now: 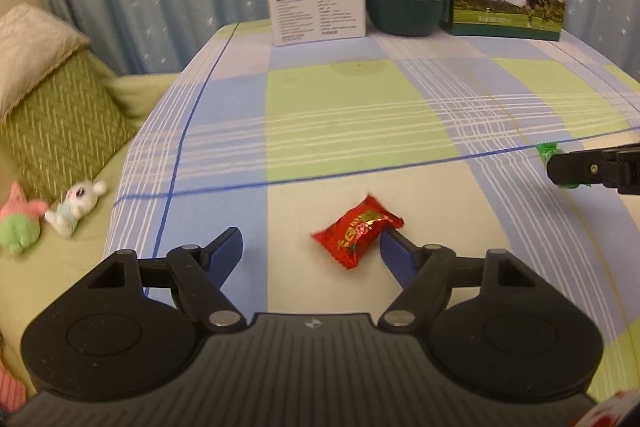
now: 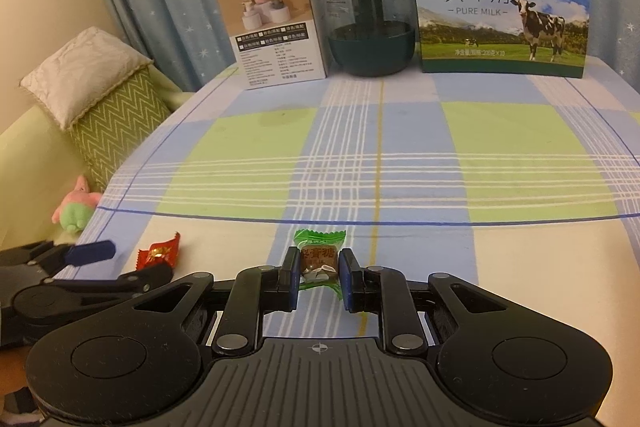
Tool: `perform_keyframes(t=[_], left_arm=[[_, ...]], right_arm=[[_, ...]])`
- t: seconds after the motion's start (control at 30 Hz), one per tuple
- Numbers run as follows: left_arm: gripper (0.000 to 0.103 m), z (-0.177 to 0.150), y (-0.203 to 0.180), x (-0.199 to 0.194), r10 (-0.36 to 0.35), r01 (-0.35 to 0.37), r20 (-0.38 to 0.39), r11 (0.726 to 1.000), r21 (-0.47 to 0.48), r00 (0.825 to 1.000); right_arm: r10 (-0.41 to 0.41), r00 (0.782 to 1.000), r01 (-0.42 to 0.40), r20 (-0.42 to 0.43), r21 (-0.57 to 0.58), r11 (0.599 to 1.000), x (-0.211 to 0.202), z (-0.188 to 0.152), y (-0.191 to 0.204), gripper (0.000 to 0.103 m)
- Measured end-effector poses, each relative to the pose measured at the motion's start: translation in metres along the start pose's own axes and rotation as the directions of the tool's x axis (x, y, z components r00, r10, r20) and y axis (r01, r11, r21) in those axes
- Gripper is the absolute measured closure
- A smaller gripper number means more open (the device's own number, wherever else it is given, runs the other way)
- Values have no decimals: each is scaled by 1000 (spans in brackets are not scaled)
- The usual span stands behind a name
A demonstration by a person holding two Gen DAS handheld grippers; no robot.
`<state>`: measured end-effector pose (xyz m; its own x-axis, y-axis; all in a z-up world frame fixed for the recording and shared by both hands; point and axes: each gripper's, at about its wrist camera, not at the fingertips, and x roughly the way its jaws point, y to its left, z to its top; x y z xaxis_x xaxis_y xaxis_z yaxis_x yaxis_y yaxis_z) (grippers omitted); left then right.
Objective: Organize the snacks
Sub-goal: 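Close the left tool on the red wrapped candy, then carry the red candy and green candy over the orange tray with both tools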
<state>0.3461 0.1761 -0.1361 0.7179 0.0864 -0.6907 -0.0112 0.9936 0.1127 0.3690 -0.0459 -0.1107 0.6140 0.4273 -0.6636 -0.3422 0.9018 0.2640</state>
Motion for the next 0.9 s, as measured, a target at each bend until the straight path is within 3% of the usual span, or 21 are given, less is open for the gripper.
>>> perform_keyframes(t=[0.23,0.43,0.5,0.67,0.9], left_arm=[[45,7,-1,8,-68,68,10,997,-20,998],[69,11,-5,8,-105,105,4,994,-39,994],[82,13,-3,7,-107,106,-7,992,-68,994],[84,13,3,2,-93,86,-34,981,-172,995],[84,13,1,-19,-77,71,-20,972,-224,997]], right_arm=[[-1,1000,1,-4,2,1000,2,0,-2,82],[0,1000,0,-6,-2,1000,3,0,-2,82],[0,1000,0,-5,-3,1000,2,-1,-1,82],[5,1000,-5,2,-10,1000,1,0,0,82],[14,1000,-13,7,-16,1000,-5,-1,4,82]])
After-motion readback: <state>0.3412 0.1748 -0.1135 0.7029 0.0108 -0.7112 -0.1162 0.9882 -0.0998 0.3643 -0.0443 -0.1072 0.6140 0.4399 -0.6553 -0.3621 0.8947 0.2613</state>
